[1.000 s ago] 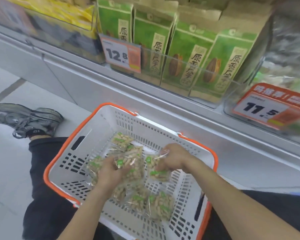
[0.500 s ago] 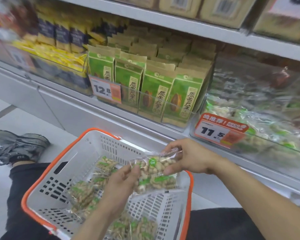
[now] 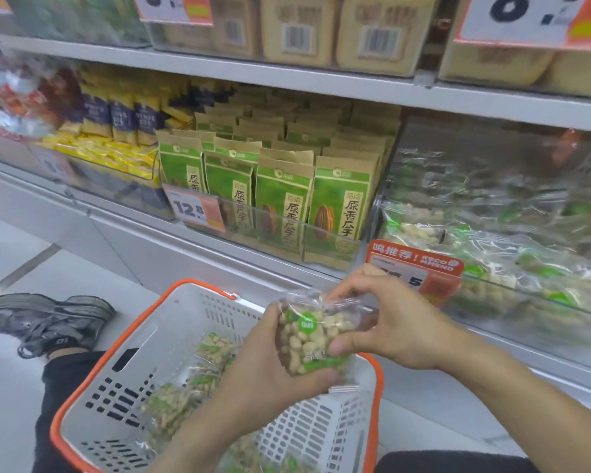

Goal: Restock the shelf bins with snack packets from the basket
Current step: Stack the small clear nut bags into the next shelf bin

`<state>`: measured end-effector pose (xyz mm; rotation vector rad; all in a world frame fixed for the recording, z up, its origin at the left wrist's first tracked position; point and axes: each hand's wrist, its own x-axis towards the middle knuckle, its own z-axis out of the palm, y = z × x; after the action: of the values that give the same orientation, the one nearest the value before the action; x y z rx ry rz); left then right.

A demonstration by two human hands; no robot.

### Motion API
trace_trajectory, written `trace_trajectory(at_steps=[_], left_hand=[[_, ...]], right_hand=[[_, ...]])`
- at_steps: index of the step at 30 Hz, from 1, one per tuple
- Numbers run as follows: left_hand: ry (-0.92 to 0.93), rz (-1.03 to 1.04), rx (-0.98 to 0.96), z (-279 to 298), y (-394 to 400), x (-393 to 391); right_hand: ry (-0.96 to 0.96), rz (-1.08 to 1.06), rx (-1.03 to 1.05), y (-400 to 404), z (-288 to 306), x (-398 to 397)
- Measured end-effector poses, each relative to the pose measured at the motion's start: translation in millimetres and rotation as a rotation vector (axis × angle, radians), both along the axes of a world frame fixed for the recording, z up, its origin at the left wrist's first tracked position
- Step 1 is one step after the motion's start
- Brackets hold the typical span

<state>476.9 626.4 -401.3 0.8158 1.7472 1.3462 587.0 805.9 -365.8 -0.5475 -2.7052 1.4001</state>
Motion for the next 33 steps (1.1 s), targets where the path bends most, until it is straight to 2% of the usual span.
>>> trace_trajectory(at_steps=[3,5,8,11,13,17,19,22,24,26,30,33], left_hand=[[0.098,-0.153,-0.003,20.9,8.8,0.1],[0.23,-0.278,-0.009,32.2,17.7,6.9],[0.45,-0.343,0.059,42.0,32.9,17.0],[0.46,-0.361,0.064,54.1,50.0,21.7],[0.466,-0.337,0.114,64.4,62.0,22.2],[0.679,-0.244,0.292,86.9,90.0,36.5],[0.66,-0.138,0.415,94.4,104.9,50.2],[0.514,-0.024,0.536,100.6,132.5,63.7],[0.574,-0.06,0.463,101.8,156.9,67.1],[0.77,-0.213,0.338,101.8,183.8,71.8],[0.989,-0.495,0.146,106.4,239.3,90.6],[1.101,-0.614,0.095,106.9,278.6,101.8]], right_hand=[[-0.099,0.042,0.243,-9.2,25.8,23.2],[-0.149,0.084,0.345,-14.1,37.9,37.2],[-0.198,0.133,0.393,-9.8,48.2,49.9],[-0.184,0.035,0.41,7.1,58.4,65.7],[-0.113,-0.067,0.442,17.6,67.6,80.9],[0.114,-0.322,0.427,40.8,74.7,116.9],[0.313,-0.473,0.317,55.9,72.6,133.9],[0.628,-0.697,0.139,77.4,66.2,154.3],[0.688,-0.838,0.225,89.1,63.0,164.4],[0.647,-0.922,0.411,98.8,59.5,173.5],[0.528,-1.015,0.697,120.2,49.2,188.5],[0.476,-1.043,0.805,128.3,47.3,190.2]])
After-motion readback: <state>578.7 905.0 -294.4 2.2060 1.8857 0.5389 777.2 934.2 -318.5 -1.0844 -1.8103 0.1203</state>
